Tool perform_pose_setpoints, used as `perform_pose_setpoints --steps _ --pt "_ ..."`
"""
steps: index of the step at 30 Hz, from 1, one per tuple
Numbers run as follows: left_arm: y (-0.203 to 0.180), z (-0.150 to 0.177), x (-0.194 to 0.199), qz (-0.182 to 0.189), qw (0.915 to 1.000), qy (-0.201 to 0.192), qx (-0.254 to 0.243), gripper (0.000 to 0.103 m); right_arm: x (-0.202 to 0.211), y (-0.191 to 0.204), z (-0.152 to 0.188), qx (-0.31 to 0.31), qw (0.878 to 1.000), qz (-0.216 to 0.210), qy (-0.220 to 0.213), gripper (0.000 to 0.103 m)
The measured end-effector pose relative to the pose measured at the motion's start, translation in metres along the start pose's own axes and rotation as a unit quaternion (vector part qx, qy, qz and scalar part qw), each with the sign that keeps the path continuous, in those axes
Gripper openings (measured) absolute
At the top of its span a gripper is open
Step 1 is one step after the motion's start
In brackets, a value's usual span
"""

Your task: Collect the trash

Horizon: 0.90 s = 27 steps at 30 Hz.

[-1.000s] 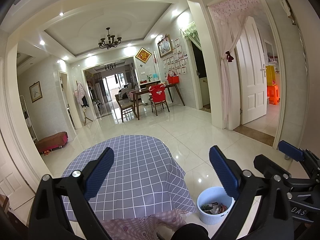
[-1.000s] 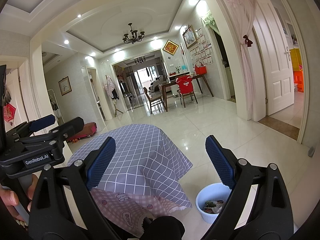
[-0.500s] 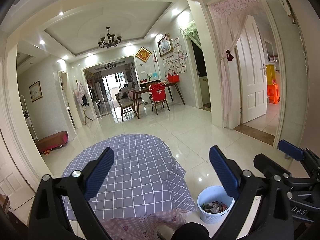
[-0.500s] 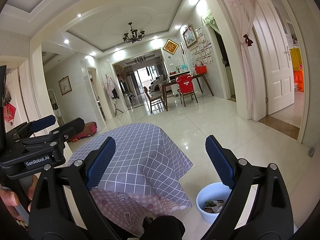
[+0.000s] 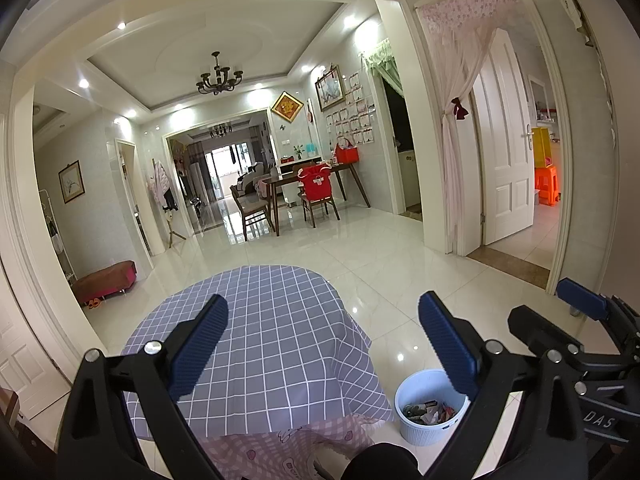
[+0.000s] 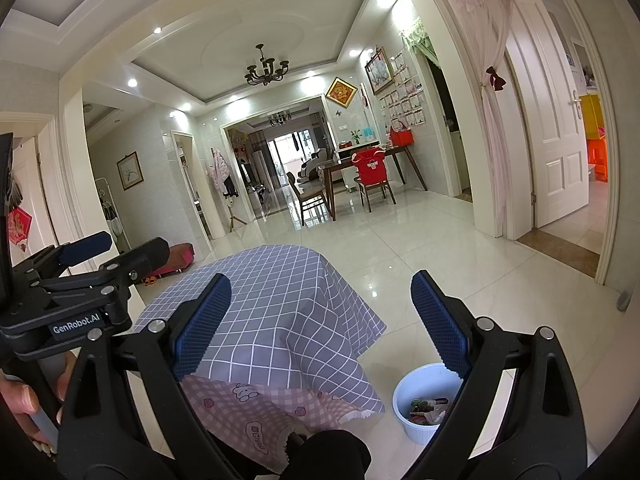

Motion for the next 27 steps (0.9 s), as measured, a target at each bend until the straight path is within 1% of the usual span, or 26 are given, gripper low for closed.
perform_pose_setpoints --steps 7,12,19,27 --pt "0.0 0.001 0.0 0.001 1.0 0.001 0.001 0.094 0.0 -0.001 0.0 -0.001 1.0 0.0 0.0 0.09" --pt "-0.002 0.004 -0.001 0.005 1.0 0.002 0.001 0.094 -0.005 0.002 0.018 -0.006 1.0 0.005 0.008 0.09" --pt "0.003 0.029 -0.006 0.016 0.9997 0.015 0.01 0.094 -0.012 0.002 0.037 -0.009 0.999 0.021 0.025 0.09" --pt "0.014 0.047 -0.034 0.023 0.9986 0.043 0.02 0.094 -0.033 0.007 0.058 -0.009 0.998 0.035 0.056 0.09"
Point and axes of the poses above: each gripper's, at about its wrist camera, not at the fingertips, and x roughly against the way its jaws point, y to its left, z to its underside, the point moved 5 cm from there along -x, roughly the way its jaws point, and after that the axes turned 15 degrees about -y, right-handed, at the moved point
